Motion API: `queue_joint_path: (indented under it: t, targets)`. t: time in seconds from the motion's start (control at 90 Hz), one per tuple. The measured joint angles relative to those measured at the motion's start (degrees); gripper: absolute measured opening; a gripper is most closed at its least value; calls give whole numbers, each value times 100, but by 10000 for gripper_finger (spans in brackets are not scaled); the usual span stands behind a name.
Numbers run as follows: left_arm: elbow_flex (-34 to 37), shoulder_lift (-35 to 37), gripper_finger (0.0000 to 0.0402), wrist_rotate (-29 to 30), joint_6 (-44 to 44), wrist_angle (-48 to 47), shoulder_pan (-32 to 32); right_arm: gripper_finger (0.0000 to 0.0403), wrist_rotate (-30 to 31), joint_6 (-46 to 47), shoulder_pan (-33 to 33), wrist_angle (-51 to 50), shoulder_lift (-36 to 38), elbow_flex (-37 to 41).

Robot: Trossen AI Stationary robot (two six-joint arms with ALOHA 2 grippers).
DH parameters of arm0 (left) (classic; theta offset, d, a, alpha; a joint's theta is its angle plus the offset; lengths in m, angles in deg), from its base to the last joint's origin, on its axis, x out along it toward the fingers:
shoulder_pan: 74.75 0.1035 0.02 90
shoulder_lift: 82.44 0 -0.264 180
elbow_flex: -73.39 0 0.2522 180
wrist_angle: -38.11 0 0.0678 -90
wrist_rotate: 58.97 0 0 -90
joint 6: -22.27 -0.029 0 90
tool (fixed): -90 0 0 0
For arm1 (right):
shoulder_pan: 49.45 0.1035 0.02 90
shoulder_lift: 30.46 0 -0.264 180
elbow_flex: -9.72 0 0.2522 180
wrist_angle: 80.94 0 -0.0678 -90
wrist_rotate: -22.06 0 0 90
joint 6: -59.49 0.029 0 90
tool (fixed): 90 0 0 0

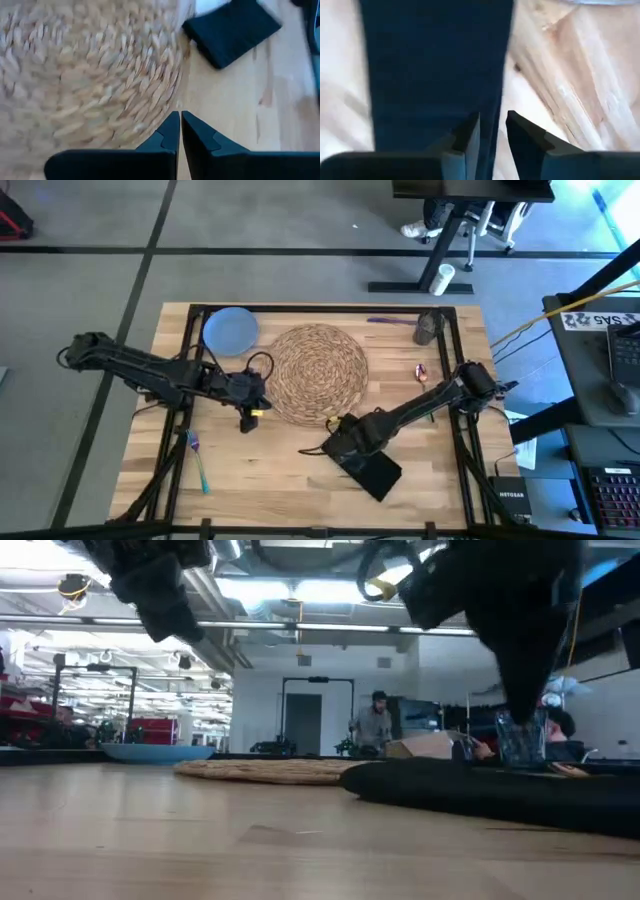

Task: Set table place
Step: Put the black table napkin to the left side of the brown placemat

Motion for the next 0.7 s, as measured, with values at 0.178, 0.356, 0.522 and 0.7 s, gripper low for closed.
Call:
queue_joint_path:
  t: [0.178,0.356,0.522,0.7]
  targets:
    - [0,0,1,4,-49,681,2,5,615,-728,-450,-106,446,-2]
    - [-2,0,1,49,-12,834,127,3,823,-1585,-1249,-21,606,-10]
    - [-141,-75,1,49,-294,1525,144,1,1204,-2629,-1946,328,603,-9]
    - [-462,-496,1,50,-357,1793,153,0,1028,-3299,-2802,1152,603,-9]
